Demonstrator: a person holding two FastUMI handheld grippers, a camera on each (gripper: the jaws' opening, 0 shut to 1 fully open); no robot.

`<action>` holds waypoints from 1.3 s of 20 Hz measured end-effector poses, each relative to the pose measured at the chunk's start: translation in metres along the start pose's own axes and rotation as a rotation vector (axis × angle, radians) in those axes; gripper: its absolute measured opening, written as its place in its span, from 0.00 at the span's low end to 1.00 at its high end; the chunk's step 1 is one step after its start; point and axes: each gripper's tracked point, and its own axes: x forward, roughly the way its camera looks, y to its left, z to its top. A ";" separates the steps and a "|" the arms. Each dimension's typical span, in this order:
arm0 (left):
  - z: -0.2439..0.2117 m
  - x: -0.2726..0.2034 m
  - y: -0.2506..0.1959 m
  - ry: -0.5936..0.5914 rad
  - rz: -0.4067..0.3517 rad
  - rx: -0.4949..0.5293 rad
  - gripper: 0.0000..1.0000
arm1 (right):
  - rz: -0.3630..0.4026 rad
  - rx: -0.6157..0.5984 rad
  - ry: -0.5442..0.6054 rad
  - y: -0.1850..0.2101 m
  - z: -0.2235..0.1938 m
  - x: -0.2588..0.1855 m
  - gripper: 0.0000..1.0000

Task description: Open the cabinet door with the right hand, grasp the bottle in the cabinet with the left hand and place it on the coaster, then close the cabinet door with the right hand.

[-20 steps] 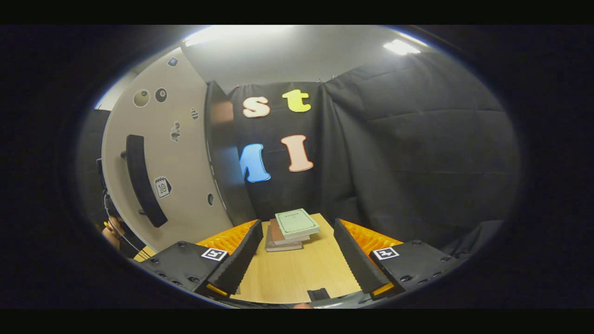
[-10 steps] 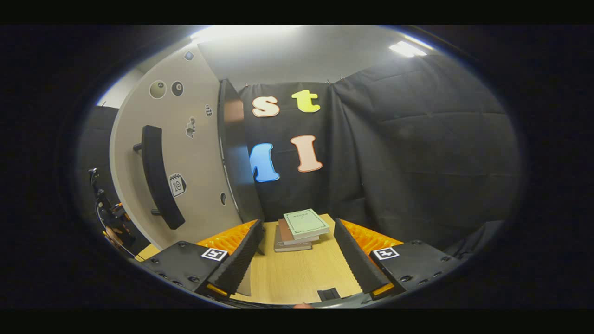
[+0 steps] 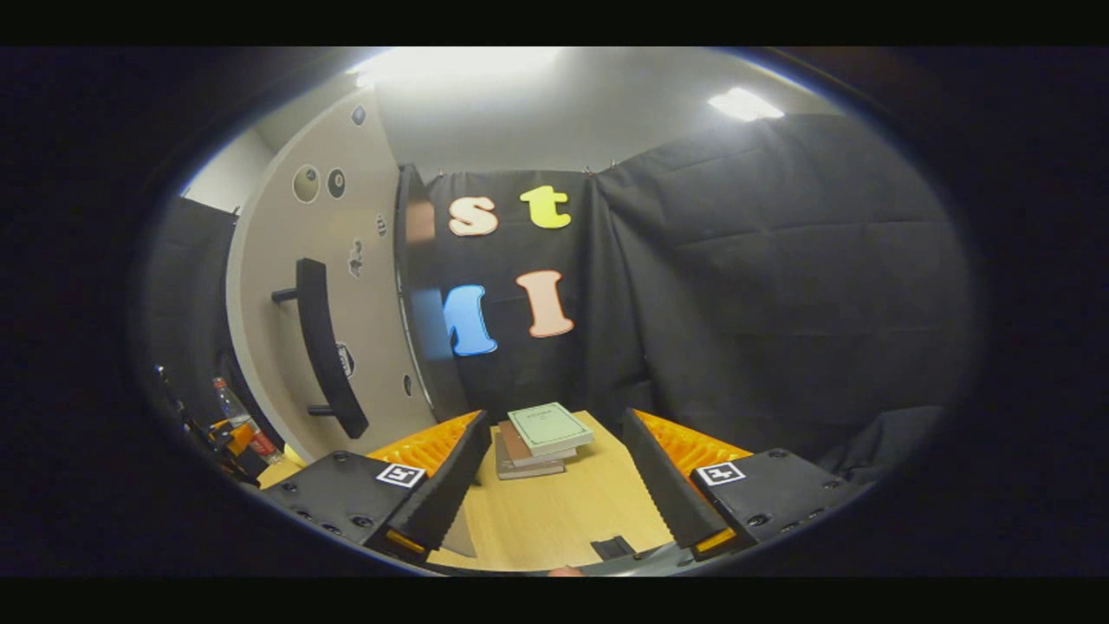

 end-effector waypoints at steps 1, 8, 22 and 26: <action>-0.009 -0.007 0.002 0.008 -0.007 -0.003 0.67 | -0.004 0.007 -0.005 0.002 0.003 -0.003 0.97; -0.075 -0.035 0.011 0.080 -0.050 -0.040 0.70 | -0.034 -0.016 -0.020 0.019 0.009 -0.028 0.98; -0.182 -0.065 0.013 0.210 -0.070 -0.049 0.72 | -0.068 -0.080 -0.021 0.032 0.003 -0.061 0.92; -0.196 -0.068 0.021 0.216 -0.034 -0.053 0.72 | -0.058 -0.107 -0.017 0.039 0.005 -0.063 0.93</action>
